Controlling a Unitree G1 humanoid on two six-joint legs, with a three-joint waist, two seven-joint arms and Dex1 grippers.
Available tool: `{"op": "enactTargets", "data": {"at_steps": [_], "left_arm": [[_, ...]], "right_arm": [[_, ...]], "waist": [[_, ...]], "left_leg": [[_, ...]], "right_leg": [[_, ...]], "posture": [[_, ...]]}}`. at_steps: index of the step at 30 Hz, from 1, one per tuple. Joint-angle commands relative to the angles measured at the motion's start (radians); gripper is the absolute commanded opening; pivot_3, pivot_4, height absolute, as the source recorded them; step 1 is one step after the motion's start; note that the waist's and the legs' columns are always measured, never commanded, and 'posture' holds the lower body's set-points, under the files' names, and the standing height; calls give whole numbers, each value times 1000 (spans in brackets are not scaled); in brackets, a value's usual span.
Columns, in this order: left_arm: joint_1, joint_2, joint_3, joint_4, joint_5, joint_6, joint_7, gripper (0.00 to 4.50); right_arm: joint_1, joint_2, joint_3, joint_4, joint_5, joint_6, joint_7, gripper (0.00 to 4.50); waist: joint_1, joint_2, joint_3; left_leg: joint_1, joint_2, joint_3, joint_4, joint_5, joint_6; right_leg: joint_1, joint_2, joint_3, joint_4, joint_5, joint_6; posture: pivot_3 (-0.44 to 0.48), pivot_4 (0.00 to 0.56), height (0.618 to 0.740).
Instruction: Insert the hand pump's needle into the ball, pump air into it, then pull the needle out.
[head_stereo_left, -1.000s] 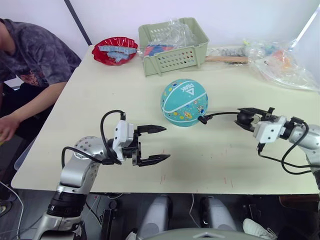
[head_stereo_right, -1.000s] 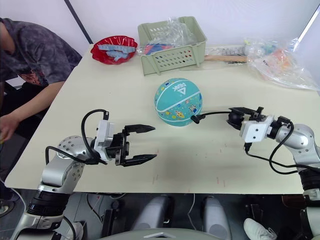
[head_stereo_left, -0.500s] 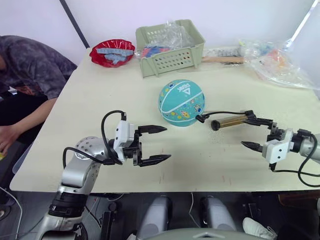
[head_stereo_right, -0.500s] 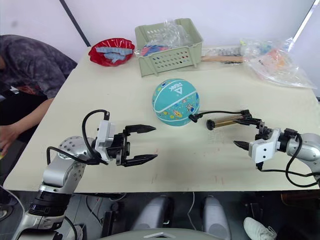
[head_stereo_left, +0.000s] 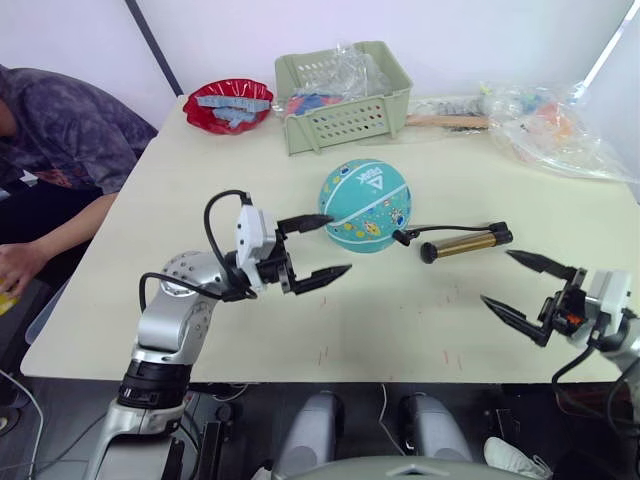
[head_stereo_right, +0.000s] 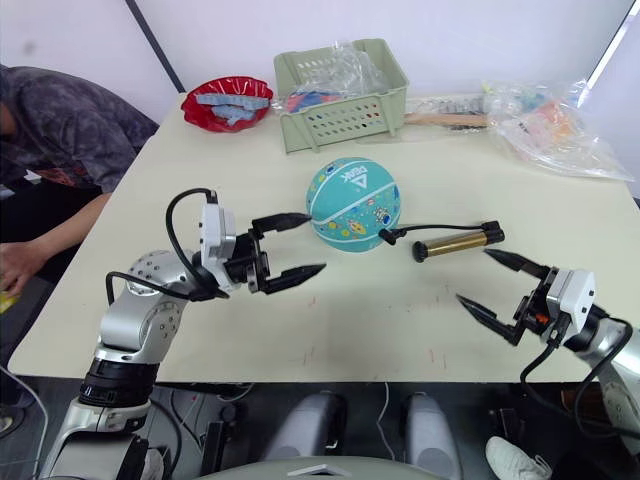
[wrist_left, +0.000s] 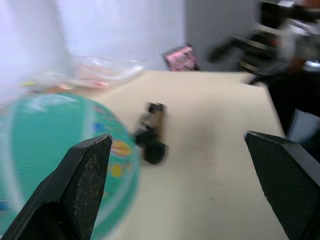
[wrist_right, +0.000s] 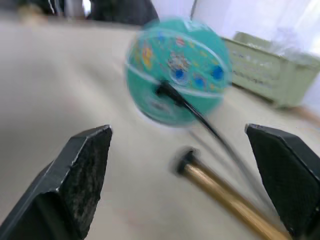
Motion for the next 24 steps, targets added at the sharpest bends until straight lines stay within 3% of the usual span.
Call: {"op": "enactTargets", "data": {"at_steps": [1,13,24], "left_arm": [[-69,-14,23,9,-3,45,70,4500],[-369,-105,-45,224,161,90,254,4500],[-477,-216,-73,369,242,133,362,4500]], "right_arm": [[39,41,-98,-112,75,91,-13,4459],[74,190,-219,-197,33,160,24,4459],[55,248,-242,-201,-35,177,47,4459]], "waist": [[0,-1,0],[4,-2,1],[3,-3,1]], "left_leg": [[0,0,2,0,0,0],[0,-1,4,4,0,0],[0,-1,4,4,0,0]], "right_leg": [[0,0,1,0,0,0],[0,1,2,0,2,3],[0,1,2,1,2,3]], "posture": [[0,150,740],[0,150,740],[0,150,740]]}}
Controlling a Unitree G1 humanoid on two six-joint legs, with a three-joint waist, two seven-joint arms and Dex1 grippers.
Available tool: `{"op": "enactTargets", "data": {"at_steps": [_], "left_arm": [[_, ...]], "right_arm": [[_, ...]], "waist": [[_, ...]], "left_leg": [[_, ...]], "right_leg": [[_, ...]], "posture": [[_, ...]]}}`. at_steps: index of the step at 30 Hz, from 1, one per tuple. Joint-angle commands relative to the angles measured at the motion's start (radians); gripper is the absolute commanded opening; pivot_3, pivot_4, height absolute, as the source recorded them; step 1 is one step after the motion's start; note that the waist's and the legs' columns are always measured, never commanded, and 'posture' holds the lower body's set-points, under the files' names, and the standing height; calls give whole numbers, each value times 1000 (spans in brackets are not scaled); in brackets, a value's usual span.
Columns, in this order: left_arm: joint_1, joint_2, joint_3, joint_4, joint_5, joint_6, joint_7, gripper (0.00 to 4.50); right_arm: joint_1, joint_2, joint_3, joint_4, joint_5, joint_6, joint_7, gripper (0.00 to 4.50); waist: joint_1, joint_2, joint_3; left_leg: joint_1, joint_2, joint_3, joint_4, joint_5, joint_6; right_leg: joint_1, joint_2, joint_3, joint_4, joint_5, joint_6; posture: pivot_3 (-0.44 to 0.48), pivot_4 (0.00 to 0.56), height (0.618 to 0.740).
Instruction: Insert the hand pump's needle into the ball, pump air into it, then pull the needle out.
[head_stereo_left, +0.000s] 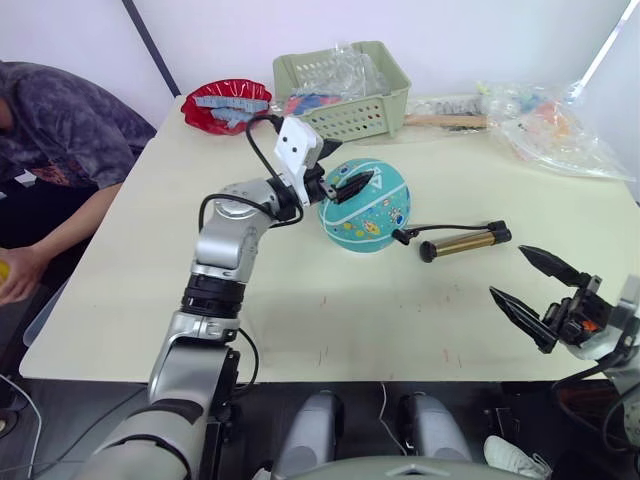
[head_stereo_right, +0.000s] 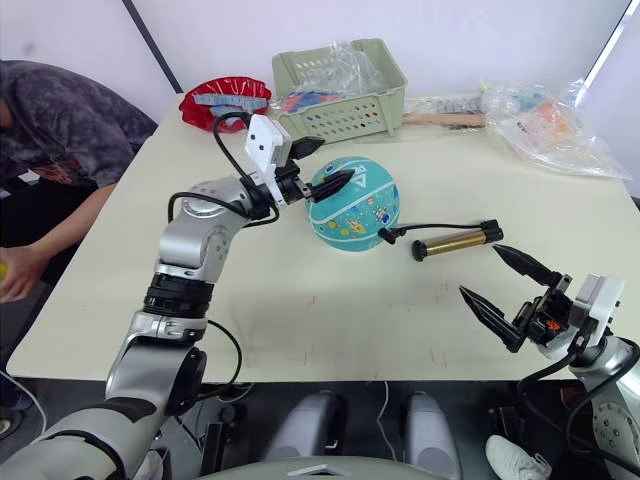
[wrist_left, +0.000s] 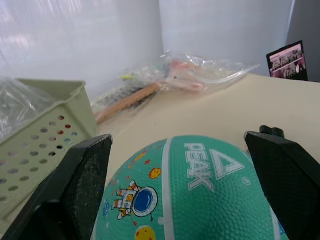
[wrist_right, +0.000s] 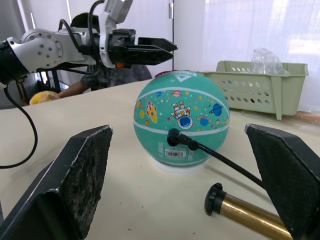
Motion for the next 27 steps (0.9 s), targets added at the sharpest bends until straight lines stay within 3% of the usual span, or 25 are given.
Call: {"op": "enactTargets", "data": {"at_steps": [1,12,18,21,27], "left_arm": [[-44,-28,-3,10,12,18,26,4500],[-90,-90,-44,168,108,-5,77,4500],[-72,-106,-51,197,125,-6,73,4500],[-58,-108,-51,216,130,-11,75,4500],[-51,-119,-52,248,136,-21,73,4500]], "right_arm": [[-11,7,-38,-31,-23,-5,13,4459],[-47,25,-31,-16,-79,15,29,4459],[-86,28,-25,3,-154,54,-37,4459],[-164,31,33,18,-309,82,-143,4459],[-336,27,184,102,-561,88,-216,4459]], "waist": [[1,0,0],[1,0,0],[1,-1,0],[-2,-1,0],[-6,-3,-2]], "left_leg": [[0,0,0,0,0,0],[-3,-1,-1,10,0,0],[0,-1,-1,12,0,0],[2,-1,2,12,0,0],[4,-1,3,12,0,0]], "right_leg": [[0,0,0,0,0,0],[-1,0,-1,7,1,1],[0,1,0,12,0,1],[1,1,3,13,0,1],[1,2,4,15,0,1]], "posture": [[0,150,740],[0,150,740],[0,150,740],[0,150,740],[0,150,740]]}}
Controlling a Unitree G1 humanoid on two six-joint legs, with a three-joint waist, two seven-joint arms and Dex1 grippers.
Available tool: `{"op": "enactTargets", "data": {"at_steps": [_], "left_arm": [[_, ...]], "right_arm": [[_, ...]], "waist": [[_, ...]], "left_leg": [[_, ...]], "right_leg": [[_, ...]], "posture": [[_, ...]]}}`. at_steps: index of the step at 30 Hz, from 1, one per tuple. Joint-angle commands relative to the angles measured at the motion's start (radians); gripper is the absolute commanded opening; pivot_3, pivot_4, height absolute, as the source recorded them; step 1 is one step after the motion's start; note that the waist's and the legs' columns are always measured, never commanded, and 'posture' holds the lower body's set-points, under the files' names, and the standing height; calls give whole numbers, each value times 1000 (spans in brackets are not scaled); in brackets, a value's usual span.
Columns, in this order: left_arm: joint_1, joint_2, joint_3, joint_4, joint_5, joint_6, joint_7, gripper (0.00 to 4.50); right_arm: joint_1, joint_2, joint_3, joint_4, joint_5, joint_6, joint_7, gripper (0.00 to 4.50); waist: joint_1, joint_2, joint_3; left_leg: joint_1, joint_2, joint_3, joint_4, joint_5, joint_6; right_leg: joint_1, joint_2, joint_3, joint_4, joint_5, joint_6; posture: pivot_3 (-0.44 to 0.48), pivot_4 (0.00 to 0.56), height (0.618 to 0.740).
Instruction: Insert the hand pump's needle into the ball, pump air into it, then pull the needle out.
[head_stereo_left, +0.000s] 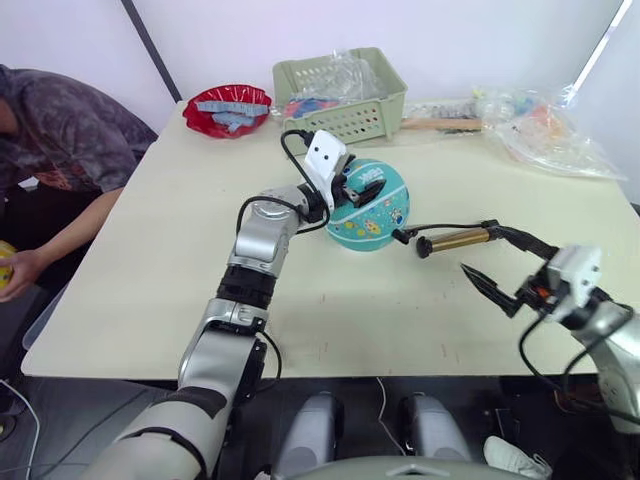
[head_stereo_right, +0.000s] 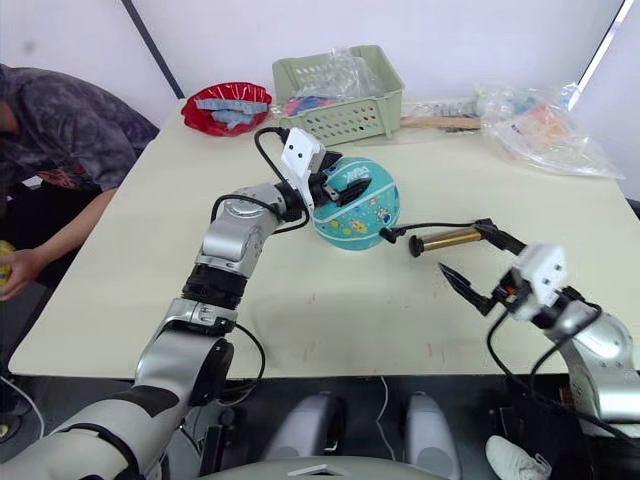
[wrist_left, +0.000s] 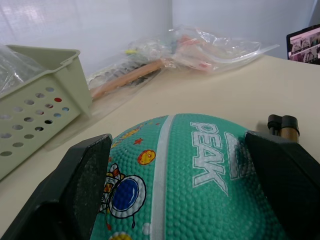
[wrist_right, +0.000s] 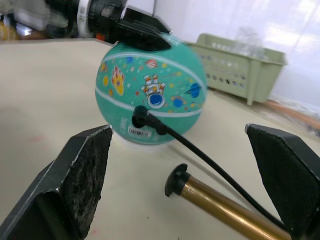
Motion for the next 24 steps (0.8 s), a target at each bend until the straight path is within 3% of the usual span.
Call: {"op": "enactTargets", "data": {"at_steps": [1,9,13,24], "left_arm": [[26,-14,-26,37,21,22,-5,4500],[39,-37,-15,66,22,27,17,4500],[36,-43,-20,89,36,10,23,4500],[21,-60,-23,123,44,-13,30,4500]], "right_arm": [[-77,-5,64,44,-152,13,-66,4459],[-284,13,227,221,-384,-88,-88,4459],[-379,30,296,343,-531,-271,-170,4459],[-483,69,360,529,-716,-470,-345,4459]], "waist": [[4,0,0],[7,-1,-1],[9,-2,-1],[11,-2,-2]], "left_leg": [[0,0,0,0,0,0],[0,-1,0,0,0,0],[0,-1,-1,0,0,-1],[1,-1,-2,0,2,-3]], "right_leg": [[0,0,0,0,0,0],[0,0,0,0,0,0],[1,0,0,0,0,0],[1,0,0,1,0,0]], "posture": [[0,150,740],[0,150,740],[0,150,740],[0,150,740]]}}
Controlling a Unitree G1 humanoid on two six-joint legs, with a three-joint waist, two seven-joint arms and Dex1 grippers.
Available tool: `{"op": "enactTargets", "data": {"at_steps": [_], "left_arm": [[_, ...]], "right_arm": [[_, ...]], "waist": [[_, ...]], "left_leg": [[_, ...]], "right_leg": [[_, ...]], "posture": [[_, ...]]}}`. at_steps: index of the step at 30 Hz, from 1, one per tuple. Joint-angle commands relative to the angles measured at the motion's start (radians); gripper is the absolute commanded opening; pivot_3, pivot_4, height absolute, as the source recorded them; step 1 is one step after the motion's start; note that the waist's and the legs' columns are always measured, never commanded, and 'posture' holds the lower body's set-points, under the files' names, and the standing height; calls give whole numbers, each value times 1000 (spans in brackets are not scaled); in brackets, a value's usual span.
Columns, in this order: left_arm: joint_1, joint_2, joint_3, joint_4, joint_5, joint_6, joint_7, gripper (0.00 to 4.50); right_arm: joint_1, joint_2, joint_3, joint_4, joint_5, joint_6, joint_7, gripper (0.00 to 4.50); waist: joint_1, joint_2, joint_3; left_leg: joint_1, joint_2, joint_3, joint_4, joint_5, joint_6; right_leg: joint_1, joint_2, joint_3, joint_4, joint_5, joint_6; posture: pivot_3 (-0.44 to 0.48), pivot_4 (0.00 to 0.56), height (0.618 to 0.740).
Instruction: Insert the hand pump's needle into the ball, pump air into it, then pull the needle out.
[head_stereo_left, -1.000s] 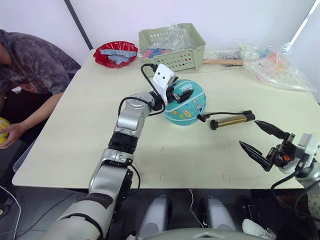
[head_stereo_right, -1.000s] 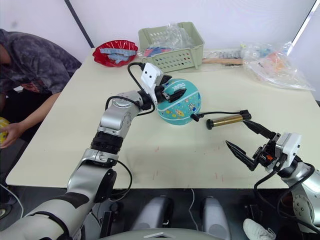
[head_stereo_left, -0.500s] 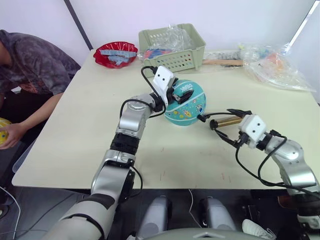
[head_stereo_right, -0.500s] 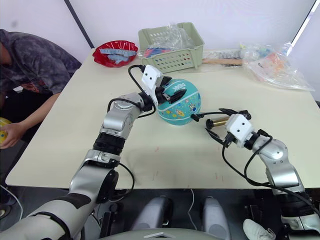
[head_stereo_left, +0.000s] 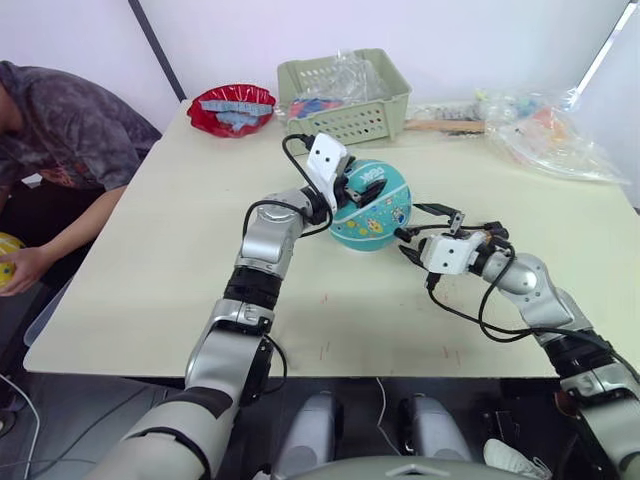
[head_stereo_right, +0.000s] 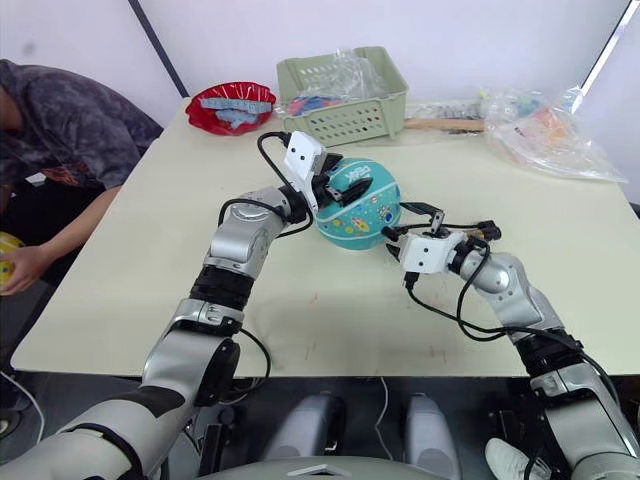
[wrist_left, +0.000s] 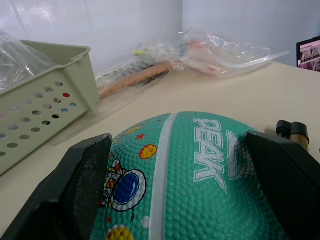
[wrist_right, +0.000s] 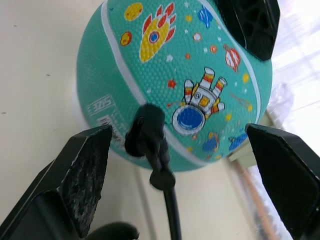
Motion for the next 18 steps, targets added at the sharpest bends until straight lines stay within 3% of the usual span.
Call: {"op": "enactTargets", "data": {"at_steps": [1,3,5,7,11,18], "left_arm": [[28,-18,-36,65,35,23,3,4500],[33,-19,-37,65,37,21,3,4500],[35,-20,-37,66,39,20,3,4500],[38,-21,-36,66,40,21,4,4500],[42,-24,-36,64,41,23,6,4500],[45,-28,-38,65,45,18,5,4500]], "right_arm": [[-20,9,-1,11,-13,-50,-41,4228],[-16,12,1,12,-19,-61,-47,3786],[-14,13,1,15,-21,-69,-52,2748],[-9,8,4,19,-33,-76,-57,2147],[-5,-2,14,35,-55,-85,-62,341],[1,19,6,56,-3,-73,-41,334]], "waist": [[1,0,0],[1,0,0],[0,0,0],[0,0,0],[0,0,0],[0,0,0]], "left_leg": [[0,0,-1,0,0,0],[0,0,-1,0,0,0],[1,0,-1,0,0,0],[1,0,-2,0,0,0],[1,0,-2,0,0,0],[2,0,-3,0,0,0]], "right_leg": [[0,0,-1,0,0,0],[1,0,-1,0,0,0],[2,0,-1,-1,0,0],[2,0,-2,-1,0,0],[2,0,-2,-1,0,0],[4,0,-2,-1,0,0]], "posture": [[0,150,740],[0,150,740],[0,150,740],[0,150,740],[0,150,740],[0,150,740]]}}
